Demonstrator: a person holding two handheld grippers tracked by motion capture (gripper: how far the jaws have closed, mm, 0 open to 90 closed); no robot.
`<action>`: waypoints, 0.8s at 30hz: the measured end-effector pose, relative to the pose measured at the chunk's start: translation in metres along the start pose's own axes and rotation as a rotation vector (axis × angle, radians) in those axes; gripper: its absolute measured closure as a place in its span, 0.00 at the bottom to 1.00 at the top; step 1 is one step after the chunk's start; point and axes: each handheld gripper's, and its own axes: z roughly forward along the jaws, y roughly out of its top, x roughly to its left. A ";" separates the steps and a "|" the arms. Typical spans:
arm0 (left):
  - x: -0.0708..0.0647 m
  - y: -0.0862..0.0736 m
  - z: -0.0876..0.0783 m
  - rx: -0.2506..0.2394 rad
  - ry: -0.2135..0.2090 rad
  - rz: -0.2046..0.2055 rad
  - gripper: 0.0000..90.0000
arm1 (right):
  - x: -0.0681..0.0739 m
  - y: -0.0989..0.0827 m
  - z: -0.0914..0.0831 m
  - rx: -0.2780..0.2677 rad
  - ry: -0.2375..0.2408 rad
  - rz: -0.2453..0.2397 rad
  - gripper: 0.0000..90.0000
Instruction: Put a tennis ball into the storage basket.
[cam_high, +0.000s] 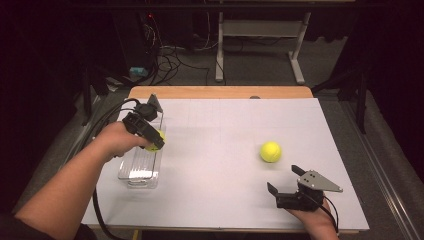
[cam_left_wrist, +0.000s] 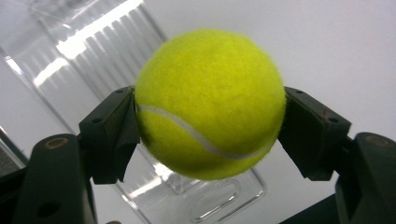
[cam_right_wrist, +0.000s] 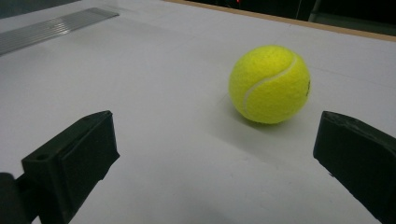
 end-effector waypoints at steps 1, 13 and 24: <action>0.003 -0.001 -0.001 0.003 0.002 -0.008 0.29 | 0.000 0.000 0.000 -0.001 0.002 0.000 0.00; 0.036 -0.009 -0.001 0.007 0.022 -0.099 0.29 | 0.000 0.000 0.001 0.005 0.003 -0.003 0.00; 0.044 -0.001 0.007 0.003 0.037 -0.129 0.29 | 0.000 -0.001 0.001 0.008 0.002 -0.003 0.00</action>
